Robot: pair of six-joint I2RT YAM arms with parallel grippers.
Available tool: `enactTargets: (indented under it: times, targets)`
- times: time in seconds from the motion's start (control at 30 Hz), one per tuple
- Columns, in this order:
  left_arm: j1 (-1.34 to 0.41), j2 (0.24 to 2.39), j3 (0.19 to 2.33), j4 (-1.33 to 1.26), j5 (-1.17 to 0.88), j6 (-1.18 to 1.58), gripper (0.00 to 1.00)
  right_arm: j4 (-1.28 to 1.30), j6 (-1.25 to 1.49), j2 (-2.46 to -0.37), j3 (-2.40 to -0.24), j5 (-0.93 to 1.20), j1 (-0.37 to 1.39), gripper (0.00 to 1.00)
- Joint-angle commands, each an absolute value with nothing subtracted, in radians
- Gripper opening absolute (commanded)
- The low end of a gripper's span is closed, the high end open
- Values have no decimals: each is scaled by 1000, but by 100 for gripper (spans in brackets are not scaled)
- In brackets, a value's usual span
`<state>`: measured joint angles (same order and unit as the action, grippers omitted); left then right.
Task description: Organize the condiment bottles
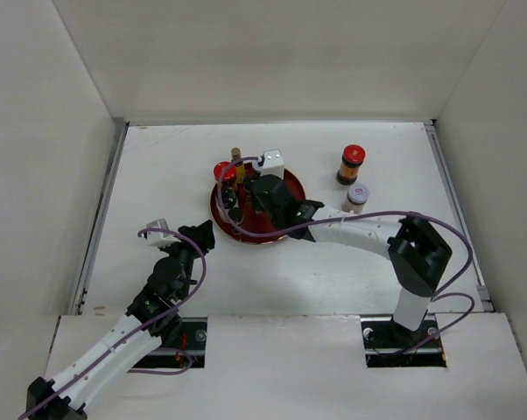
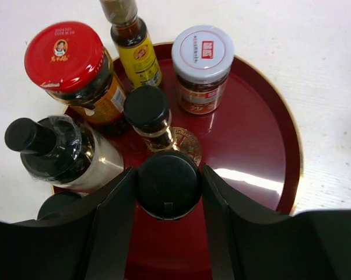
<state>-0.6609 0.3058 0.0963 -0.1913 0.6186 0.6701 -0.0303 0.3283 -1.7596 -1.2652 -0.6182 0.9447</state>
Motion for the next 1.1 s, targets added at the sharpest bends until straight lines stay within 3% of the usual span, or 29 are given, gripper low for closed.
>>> enactTargets:
  times: [0.0,0.4,0.73,1.07]
  targets:
    - [-653,305,104,-230,607,680,55,-72,319,-1807,-1344,-627,962,39]
    - [-663,310,112,-230,603,670,55,-66,344,-1922,-1402,-627,982,41]
    - [-671,307,110,-230,611,667,55,-66,379,-1870,-1353,-630,990,73]
    - [-679,281,110,-218,617,669,57,-77,380,-1580,-1169,-620,903,82]
